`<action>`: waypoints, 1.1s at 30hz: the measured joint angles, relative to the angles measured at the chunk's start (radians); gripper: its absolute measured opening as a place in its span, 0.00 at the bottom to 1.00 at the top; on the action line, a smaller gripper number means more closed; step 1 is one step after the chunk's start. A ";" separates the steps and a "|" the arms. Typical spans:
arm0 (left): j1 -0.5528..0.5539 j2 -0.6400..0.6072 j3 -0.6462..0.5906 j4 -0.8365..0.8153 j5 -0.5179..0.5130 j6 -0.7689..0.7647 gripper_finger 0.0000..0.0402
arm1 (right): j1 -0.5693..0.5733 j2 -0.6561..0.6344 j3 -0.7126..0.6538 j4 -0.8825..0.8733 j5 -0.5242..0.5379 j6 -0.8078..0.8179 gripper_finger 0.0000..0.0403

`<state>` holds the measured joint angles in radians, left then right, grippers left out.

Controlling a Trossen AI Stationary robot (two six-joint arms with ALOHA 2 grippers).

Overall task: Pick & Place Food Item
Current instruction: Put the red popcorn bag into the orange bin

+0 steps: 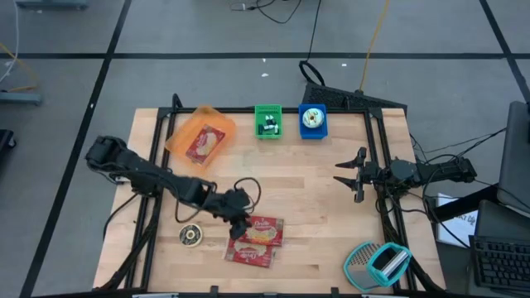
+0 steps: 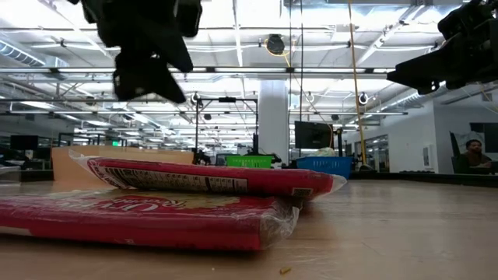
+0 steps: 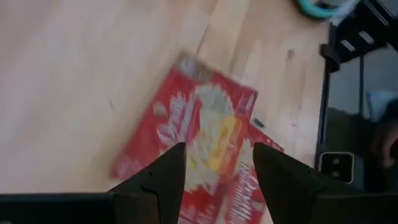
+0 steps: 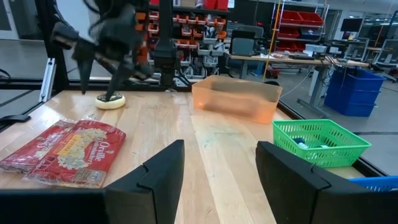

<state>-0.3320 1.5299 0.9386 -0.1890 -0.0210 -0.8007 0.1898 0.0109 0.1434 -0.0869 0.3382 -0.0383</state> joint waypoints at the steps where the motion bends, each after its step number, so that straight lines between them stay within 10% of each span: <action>1: -0.008 0.018 0.000 0.008 0.002 -0.068 0.46 | 0.000 0.000 0.000 0.000 0.000 0.000 0.46; 7: -0.010 0.114 -0.001 -0.005 0.045 -0.338 0.46 | 0.000 0.000 0.000 0.000 0.000 0.000 0.46; 33: 0.112 0.129 -0.001 -0.272 0.175 -0.525 0.46 | 0.000 0.000 0.000 0.000 0.000 0.000 0.46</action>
<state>-0.2196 1.6592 0.9379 -0.4606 0.1543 -1.3257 0.1898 0.0105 0.1432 -0.0868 0.3379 -0.0382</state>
